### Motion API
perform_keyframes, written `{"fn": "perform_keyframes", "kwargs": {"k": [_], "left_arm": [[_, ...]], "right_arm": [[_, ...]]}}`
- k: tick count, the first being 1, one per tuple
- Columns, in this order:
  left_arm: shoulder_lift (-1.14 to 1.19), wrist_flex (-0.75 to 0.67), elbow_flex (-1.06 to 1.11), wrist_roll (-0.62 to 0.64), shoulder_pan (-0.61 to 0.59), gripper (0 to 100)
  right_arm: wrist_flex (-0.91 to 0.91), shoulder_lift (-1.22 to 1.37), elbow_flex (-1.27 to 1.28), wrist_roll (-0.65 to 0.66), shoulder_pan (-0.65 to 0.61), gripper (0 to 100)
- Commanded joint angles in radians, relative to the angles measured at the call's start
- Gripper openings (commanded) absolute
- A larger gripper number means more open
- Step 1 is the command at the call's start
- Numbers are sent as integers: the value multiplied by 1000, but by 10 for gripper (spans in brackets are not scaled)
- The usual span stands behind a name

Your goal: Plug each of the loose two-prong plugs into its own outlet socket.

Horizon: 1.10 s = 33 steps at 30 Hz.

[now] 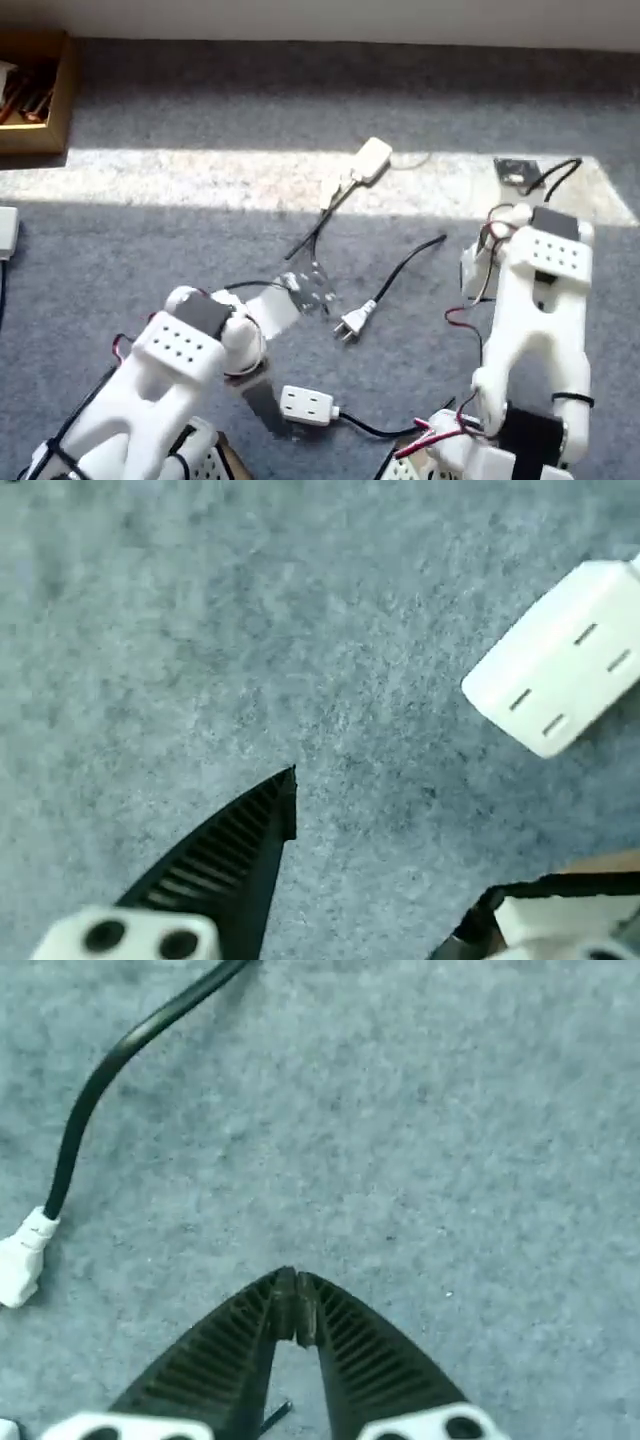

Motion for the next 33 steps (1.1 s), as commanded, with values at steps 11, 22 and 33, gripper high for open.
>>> {"fn": "perform_keyframes", "kwargs": {"k": [11,22,33], "left_arm": [[180,166,-272,-269,291,361],[182,-199,-82,-264,369,404],[182,-322,27,-133,390,271]], "right_arm": [[-277,-1050,872,28,140,245],[-329,-1087,967,37,348,255],[-338,-1087,977,32,308,255]]}}
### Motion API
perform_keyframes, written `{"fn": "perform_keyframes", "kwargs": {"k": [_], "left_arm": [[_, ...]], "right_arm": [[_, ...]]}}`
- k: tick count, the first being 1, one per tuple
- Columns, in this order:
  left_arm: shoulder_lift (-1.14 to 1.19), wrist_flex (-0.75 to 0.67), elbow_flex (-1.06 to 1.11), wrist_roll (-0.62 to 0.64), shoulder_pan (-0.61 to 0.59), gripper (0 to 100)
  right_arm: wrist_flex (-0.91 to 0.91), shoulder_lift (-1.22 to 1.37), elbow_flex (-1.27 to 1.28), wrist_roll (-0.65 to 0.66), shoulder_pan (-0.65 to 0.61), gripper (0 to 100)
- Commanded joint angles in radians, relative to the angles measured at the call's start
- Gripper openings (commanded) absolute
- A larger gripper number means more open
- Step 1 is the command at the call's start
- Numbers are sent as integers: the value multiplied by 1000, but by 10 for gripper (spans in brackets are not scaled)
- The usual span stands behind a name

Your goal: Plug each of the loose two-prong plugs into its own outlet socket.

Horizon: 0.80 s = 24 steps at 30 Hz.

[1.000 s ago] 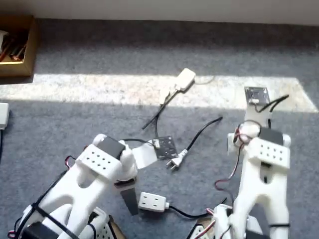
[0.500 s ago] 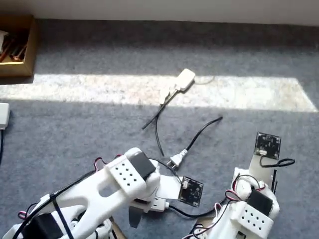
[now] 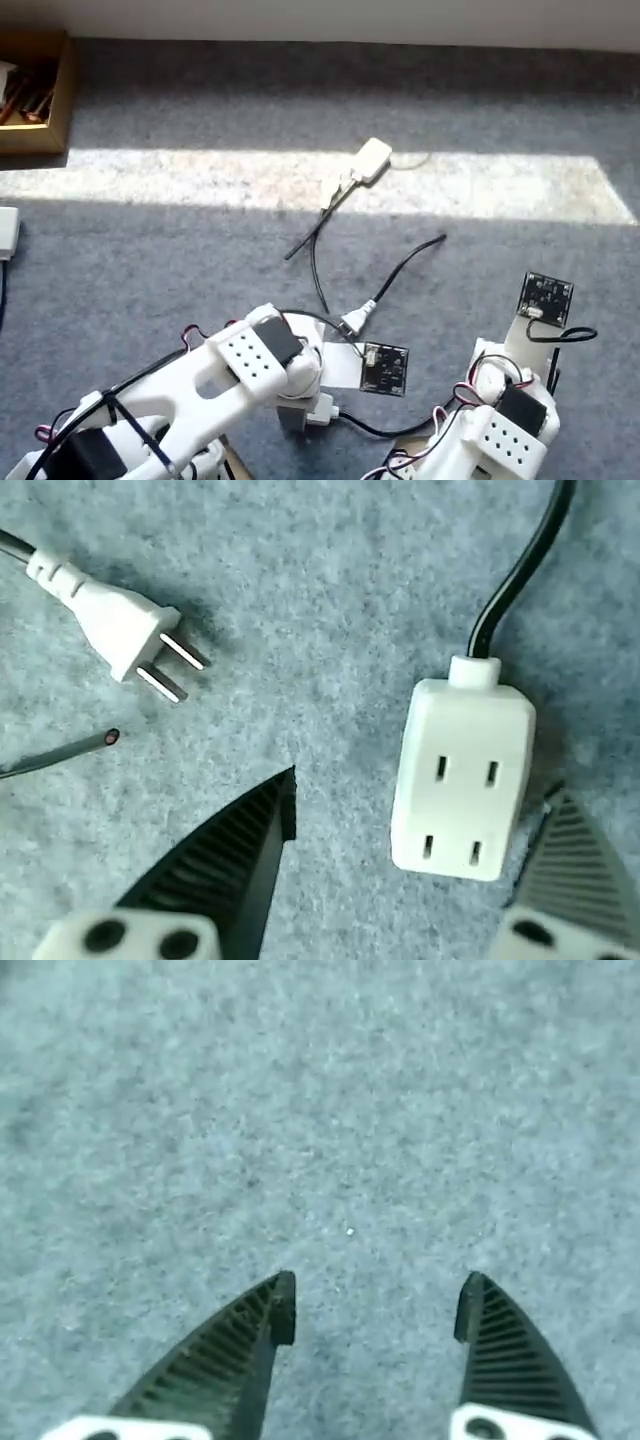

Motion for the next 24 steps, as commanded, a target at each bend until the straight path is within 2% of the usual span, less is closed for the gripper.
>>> {"fn": "perform_keyframes", "kwargs": {"k": [1,13,19,24], "left_arm": [[2,-43,31,26,24,243],[-5,-68,62,29,5,148],[-7,-48,7,23,-188,56],[-7,5,-79,28,-354,49]], "right_arm": [[-19,-10,-4,-11,-10,255],[-35,-10,-2,-14,-10,255],[-117,-10,59,-54,-8,255],[-117,-10,58,-54,-5,255]]}}
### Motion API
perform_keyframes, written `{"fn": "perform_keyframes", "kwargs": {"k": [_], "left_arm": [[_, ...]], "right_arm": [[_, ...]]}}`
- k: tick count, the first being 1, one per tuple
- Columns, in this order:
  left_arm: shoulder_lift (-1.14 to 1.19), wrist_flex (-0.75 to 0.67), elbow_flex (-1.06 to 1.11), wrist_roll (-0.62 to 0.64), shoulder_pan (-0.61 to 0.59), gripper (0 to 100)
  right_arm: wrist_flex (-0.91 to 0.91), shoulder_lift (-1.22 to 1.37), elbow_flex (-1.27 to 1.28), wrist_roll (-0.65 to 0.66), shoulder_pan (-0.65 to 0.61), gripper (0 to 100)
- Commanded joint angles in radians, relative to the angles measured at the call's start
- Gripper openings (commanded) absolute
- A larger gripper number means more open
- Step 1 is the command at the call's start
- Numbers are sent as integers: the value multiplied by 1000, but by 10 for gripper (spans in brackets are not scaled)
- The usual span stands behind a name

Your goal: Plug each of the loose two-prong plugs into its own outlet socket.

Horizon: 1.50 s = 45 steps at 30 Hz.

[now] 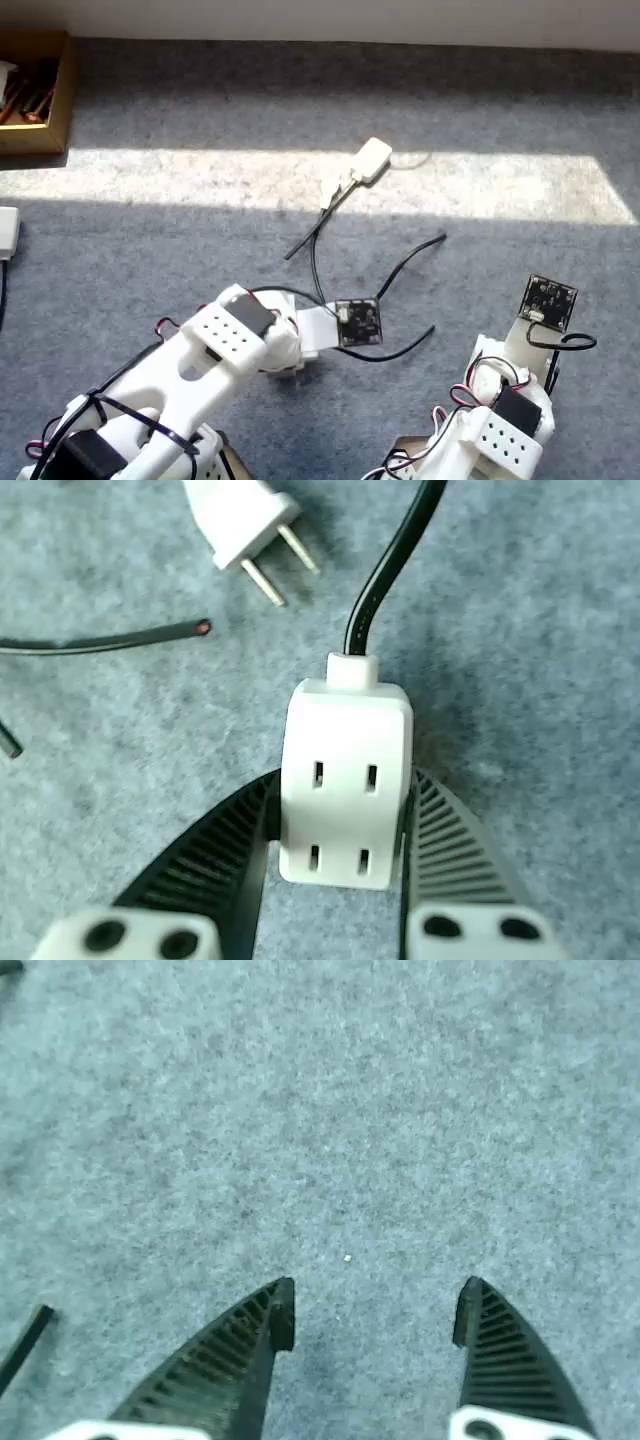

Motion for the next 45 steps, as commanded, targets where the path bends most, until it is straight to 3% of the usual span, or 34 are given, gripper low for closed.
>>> {"fn": "perform_keyframes", "kwargs": {"k": [1,6,11,14,22,33,39,41,45], "left_arm": [[-4,25,-76,9,-125,49],[-4,21,-41,3,-200,86],[-7,25,47,3,-110,244],[-5,25,71,3,-61,255],[-7,37,73,3,-81,256],[-142,201,-102,167,-81,256],[-424,330,-61,209,-90,256],[-532,348,-45,295,-168,256],[-688,347,-25,522,-495,256]], "right_arm": [[-22,-7,1,-8,-7,255],[-24,-7,1,-8,-7,255],[-24,-7,2,-8,-7,255],[-24,-7,4,-8,-7,255],[-10,-1,-1,-3,-13,255],[409,13,-473,-8,-332,255],[443,354,-653,8,-358,255],[453,532,-723,78,-409,255],[483,852,-905,124,-550,255]]}}
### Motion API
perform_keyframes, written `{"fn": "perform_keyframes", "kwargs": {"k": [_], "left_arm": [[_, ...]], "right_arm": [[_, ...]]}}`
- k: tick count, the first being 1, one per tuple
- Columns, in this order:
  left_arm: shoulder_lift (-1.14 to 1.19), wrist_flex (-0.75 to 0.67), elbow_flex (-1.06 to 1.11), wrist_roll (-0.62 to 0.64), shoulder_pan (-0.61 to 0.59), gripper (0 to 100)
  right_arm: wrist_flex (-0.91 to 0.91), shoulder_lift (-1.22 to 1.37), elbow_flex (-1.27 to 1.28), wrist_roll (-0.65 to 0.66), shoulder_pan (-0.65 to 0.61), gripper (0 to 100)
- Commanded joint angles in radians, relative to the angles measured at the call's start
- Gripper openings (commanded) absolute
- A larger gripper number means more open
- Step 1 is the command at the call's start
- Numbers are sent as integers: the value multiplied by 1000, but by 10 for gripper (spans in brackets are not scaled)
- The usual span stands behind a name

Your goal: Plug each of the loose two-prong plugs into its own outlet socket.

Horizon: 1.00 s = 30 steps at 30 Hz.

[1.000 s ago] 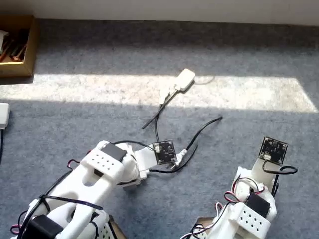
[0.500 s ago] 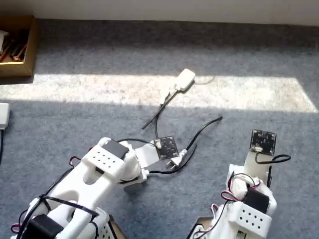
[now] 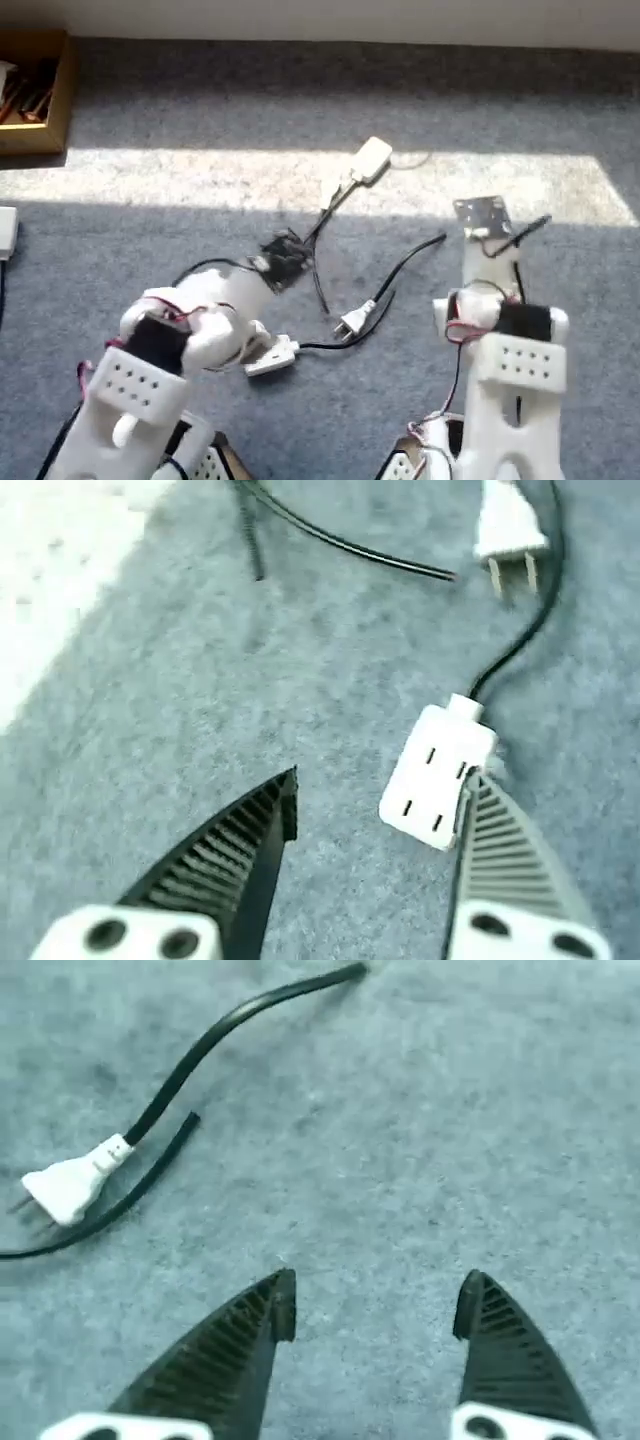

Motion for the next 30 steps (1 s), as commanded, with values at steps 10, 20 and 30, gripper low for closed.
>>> {"fn": "perform_keyframes", "kwargs": {"k": [10,20,30], "left_arm": [[-124,-319,292,64,-694,256],[-125,-394,427,63,-685,256],[-125,-425,449,61,-685,256]], "right_arm": [[163,598,-484,51,-406,255],[101,602,-530,196,-581,255],[-125,680,-338,717,-568,255]]}}
